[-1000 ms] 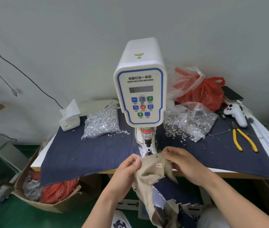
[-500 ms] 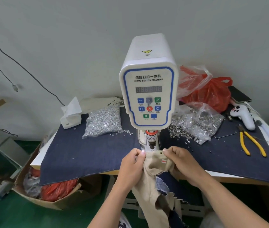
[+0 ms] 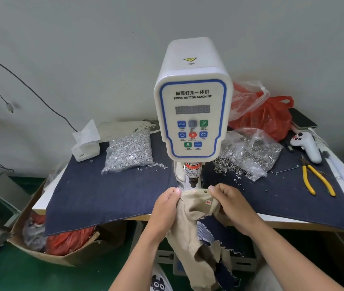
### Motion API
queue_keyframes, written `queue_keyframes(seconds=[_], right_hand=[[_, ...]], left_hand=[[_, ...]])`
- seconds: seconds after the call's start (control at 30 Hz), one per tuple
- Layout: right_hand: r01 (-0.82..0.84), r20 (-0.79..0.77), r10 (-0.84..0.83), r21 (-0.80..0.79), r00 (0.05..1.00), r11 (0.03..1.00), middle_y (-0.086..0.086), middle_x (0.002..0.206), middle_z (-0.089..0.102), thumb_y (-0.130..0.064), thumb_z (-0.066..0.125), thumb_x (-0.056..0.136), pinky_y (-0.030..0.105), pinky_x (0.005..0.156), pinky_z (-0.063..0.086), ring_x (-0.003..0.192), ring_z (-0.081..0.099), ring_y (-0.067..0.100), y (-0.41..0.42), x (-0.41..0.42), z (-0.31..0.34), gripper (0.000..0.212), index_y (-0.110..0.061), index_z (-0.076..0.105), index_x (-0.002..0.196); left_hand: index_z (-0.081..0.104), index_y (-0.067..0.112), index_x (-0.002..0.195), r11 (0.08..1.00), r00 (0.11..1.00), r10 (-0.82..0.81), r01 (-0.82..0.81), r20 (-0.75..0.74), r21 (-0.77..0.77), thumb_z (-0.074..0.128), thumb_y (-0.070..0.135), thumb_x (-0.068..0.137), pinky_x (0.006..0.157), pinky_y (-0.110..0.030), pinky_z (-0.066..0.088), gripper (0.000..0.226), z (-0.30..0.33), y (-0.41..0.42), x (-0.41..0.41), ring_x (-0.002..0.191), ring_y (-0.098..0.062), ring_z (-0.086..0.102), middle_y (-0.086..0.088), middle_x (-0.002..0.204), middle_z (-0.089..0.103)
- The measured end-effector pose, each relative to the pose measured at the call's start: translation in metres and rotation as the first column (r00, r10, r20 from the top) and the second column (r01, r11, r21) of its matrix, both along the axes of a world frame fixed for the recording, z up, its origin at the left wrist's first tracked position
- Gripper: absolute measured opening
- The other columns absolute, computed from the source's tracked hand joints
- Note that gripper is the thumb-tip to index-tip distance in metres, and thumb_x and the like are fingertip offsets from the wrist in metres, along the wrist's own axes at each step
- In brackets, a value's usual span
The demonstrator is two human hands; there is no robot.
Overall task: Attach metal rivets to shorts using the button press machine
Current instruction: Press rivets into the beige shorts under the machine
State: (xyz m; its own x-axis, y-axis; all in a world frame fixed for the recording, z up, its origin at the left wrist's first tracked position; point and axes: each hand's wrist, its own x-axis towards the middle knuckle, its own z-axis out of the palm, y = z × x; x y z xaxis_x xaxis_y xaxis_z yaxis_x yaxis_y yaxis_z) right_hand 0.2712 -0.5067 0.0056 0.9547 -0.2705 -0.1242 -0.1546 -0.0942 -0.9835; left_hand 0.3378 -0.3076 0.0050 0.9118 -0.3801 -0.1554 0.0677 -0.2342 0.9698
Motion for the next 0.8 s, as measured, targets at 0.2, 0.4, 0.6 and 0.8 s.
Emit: queue_keyframes(seconds=[0.2,0.4,0.6,0.8], right_hand=[[0.026,0.012,-0.026,-0.034,1.0,0.999,0.002,0.062,0.055,-0.039,0.06,0.101,0.022,0.051,0.035,0.054,0.044,0.006,0.0024,-0.0009,-0.0001,0.044,-0.026,0.049,0.06],[0.024,0.016,-0.023,-0.038,1.0,0.999,0.002,0.063,0.053,-0.037,0.059,0.102,0.03,0.06,0.036,0.06,0.046,0.012,0.0023,-0.0015,0.0004,0.042,-0.022,0.048,0.064],[0.034,0.033,-0.032,-0.063,0.999,0.997,-0.006,0.059,0.05,-0.034,0.059,0.102,0.025,0.059,0.036,0.059,0.044,0.006,0.0021,-0.001,-0.0008,0.046,-0.026,0.046,0.059],[0.029,0.041,-0.028,-0.038,0.999,0.999,-0.002,0.062,0.051,-0.035,0.059,0.102,0.032,0.062,0.036,0.06,0.044,0.009,0.0009,-0.0017,-0.0041,0.044,-0.025,0.049,0.061]], left_hand=[[0.054,0.026,0.075,1.0,1.0,-0.02,0.02,-0.002,-0.008,0.044,0.051,0.101,0.075,-0.031,0.044,0.038,-0.006,0.0001,0.0023,0.073,-0.005,0.051,0.01,0.077,0.057],[0.068,0.03,0.084,0.999,0.999,-0.031,0.031,0.007,0.008,0.039,0.04,0.113,0.075,-0.02,0.048,0.042,-0.0094,0.0031,0.0023,0.079,0.001,0.062,0.012,0.084,0.068],[0.068,0.031,0.083,1.0,1.0,-0.011,0.011,0.015,0.01,0.039,0.04,0.113,0.075,-0.022,0.047,0.043,-0.0083,0.001,0.0016,0.079,0.001,0.061,0.013,0.083,0.068],[0.067,0.032,0.082,1.0,1.0,-0.007,0.007,0.026,0.021,0.037,0.041,0.113,0.072,-0.018,0.047,0.044,-0.0103,-0.001,0.0025,0.075,0.004,0.06,0.014,0.081,0.067]])
